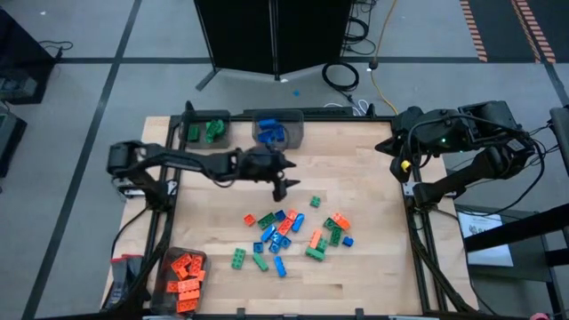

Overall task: Sort blocks
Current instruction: Put the green gamepiece into the top left black bin

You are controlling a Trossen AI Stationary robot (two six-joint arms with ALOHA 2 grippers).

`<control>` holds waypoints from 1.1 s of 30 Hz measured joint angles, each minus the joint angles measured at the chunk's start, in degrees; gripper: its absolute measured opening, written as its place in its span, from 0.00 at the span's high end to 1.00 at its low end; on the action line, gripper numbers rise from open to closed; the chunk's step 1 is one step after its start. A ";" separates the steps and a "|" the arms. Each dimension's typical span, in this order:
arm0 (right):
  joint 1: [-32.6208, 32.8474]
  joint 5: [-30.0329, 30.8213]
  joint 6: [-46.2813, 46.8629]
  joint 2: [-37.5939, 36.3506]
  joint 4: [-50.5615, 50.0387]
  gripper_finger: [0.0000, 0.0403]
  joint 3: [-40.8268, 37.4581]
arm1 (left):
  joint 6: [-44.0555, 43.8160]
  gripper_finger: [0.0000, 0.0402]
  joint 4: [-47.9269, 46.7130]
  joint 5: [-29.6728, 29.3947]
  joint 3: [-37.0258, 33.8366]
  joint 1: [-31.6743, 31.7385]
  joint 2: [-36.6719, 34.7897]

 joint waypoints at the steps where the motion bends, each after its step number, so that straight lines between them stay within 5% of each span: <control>1: -0.02 0.00 0.20 0.00 0.02 1.00 0.00 | 0.03 0.31 0.07 -0.06 0.32 0.15 1.65; 11: -0.02 -0.22 0.61 0.00 -0.24 1.00 0.00 | 11.68 0.31 1.29 2.29 7.46 -1.16 15.13; 33: -0.02 -0.24 0.22 0.00 -1.79 1.00 0.00 | 14.60 0.31 0.49 9.46 17.73 -2.99 32.08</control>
